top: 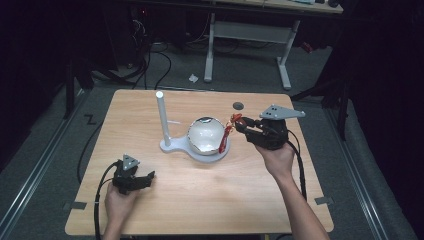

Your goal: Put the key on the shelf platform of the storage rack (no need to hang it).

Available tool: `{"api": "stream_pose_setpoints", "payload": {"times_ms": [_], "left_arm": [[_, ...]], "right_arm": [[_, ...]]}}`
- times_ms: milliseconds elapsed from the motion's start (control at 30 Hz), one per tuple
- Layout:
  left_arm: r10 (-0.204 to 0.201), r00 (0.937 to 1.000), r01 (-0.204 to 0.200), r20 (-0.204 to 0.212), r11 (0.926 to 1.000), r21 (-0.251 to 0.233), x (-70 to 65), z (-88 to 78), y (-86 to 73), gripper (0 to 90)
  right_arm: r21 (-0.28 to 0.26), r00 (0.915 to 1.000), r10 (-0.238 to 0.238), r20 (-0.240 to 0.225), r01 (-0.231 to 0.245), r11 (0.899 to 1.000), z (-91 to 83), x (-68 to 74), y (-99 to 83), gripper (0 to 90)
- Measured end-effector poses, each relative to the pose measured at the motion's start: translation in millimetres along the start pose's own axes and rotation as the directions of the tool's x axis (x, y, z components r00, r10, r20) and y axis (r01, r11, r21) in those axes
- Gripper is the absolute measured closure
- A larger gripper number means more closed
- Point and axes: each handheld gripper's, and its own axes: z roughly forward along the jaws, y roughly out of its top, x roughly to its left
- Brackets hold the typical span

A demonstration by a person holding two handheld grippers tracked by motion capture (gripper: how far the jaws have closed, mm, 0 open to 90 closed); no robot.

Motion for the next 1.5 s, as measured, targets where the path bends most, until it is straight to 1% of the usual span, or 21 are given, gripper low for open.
{"api": "stream_pose_setpoints", "payload": {"times_ms": [233,367,567,767,933,1067,1200,1367,1500], "left_arm": [[0.0,1.0,0.0,0.0,1.0,0.0,0.0,0.0,0.0,22.6],[-0.001,1.0,0.001,0.001,1.0,0.002,0.1,-0.2,0.1,22.6],[-0.002,1.0,0.002,0.001,1.0,0.003,0.3,-0.2,0.3,22.6],[-0.002,1.0,0.002,0.001,1.0,0.002,0.2,-0.2,0.3,22.6],[0.0,1.0,0.0,0.0,1.0,0.0,0.0,0.0,0.0,22.6],[-0.002,1.0,0.002,0.0,1.0,-0.001,-0.2,0.0,0.0,22.5],[-0.002,1.0,0.002,0.0,1.0,-0.001,-0.2,0.0,0.0,22.4],[-0.002,1.0,0.002,0.0,1.0,-0.002,-0.3,0.1,-0.1,22.4],[-0.002,1.0,0.002,0.0,1.0,-0.001,-0.2,0.1,0.0,22.4]], "right_arm": [[0.021,1.0,-0.006,-0.007,0.006,1.0,15.9,3.4,5.1,66.6],[0.026,0.9999,0.006,-0.012,-0.006,1.0,25.9,3.9,4.3,66.6],[0.031,0.9998,0.015,-0.016,-0.014,0.999,36.1,5.1,3.3,66.6],[0.049,0.9995,0.017,-0.026,-0.016,0.999,46.7,7.0,1.5,66.6],[0.061,0.9984,0.031,-0.047,-0.028,0.998,57.9,10.4,-0.8,66.6],[0.078,0.998,0.028,-0.056,-0.023,0.997,67.3,14.3,-2.9,66.6],[0.091,0.997,0.043,-0.064,-0.037,0.995,77.3,14.9,-7.9,66.6],[0.118,0.9963,0.057,-0.064,-0.049,0.992,88.2,14.3,-15.2,66.6],[0.124,0.9964,0.061,-0.059,-0.053,0.991,94.1,14.1,-16.6,66.5]]}}
